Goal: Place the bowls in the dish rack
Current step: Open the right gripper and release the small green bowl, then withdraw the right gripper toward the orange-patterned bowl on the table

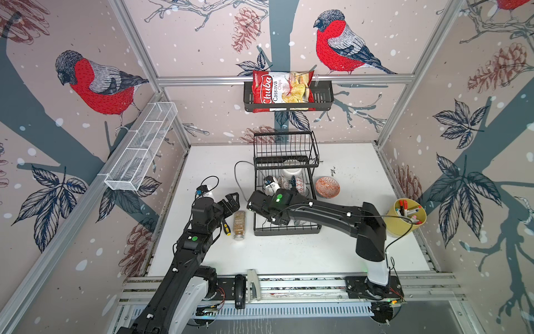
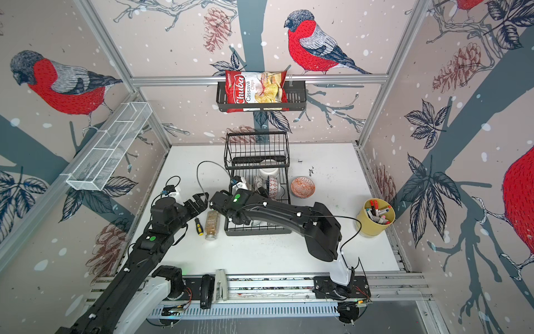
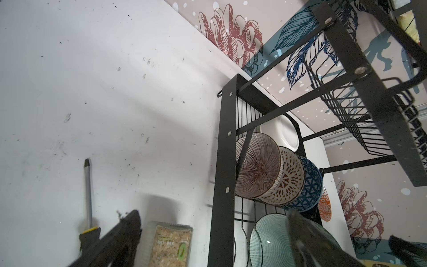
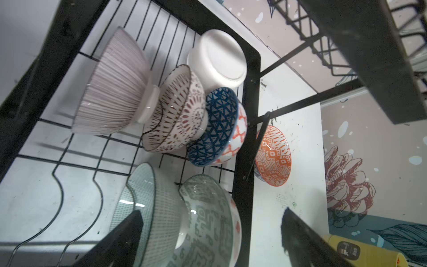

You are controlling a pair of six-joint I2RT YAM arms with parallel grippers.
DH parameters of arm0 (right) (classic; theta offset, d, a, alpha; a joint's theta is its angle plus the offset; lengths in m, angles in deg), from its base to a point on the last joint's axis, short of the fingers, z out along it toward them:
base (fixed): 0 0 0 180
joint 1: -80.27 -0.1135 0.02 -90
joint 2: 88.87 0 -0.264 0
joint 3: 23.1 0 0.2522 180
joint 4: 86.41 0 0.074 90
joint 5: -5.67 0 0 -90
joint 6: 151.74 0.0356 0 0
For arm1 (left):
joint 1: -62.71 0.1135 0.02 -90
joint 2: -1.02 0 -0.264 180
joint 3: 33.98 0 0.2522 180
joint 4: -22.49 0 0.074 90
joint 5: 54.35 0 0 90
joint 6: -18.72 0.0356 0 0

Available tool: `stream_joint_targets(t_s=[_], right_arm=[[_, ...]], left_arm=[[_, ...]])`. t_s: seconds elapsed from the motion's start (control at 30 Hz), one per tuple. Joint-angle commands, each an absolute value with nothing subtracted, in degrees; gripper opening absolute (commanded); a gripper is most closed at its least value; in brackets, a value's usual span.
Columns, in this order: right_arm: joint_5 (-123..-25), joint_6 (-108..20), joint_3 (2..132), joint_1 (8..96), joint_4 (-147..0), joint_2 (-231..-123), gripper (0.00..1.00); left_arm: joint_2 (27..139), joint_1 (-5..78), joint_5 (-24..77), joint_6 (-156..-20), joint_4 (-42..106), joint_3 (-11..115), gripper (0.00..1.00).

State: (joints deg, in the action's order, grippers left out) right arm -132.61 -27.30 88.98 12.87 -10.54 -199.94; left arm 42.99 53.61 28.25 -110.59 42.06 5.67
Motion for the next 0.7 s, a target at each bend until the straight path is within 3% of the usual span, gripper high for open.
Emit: stream_joint_targets(t_s=[0.0,0.13,0.47,0.67], right_arm=[[-130.8,-25.7,85.9,14.4,-13.5,-196.2,0.91],[-127.5,-24.8,79.5,17.3,-17.6,-190.4,0.86],[-116.1,-21.8,57.6,28.9,-31.8,-173.9,0.61],[-109.6,-23.3,47.5,41.2,-39.1,-166.5,0.59]], left_arm=[[43.4,53.7,26.0,-108.8,41.6,6.4,0.97],[43.8,53.7,23.6,-108.6,40.2,6.4,0.96],[45.6,53.0,20.8,-109.3,38.9,5.8,0.95],[46.3,48.2,24.0,-109.6,40.1,5.8,0.95]])
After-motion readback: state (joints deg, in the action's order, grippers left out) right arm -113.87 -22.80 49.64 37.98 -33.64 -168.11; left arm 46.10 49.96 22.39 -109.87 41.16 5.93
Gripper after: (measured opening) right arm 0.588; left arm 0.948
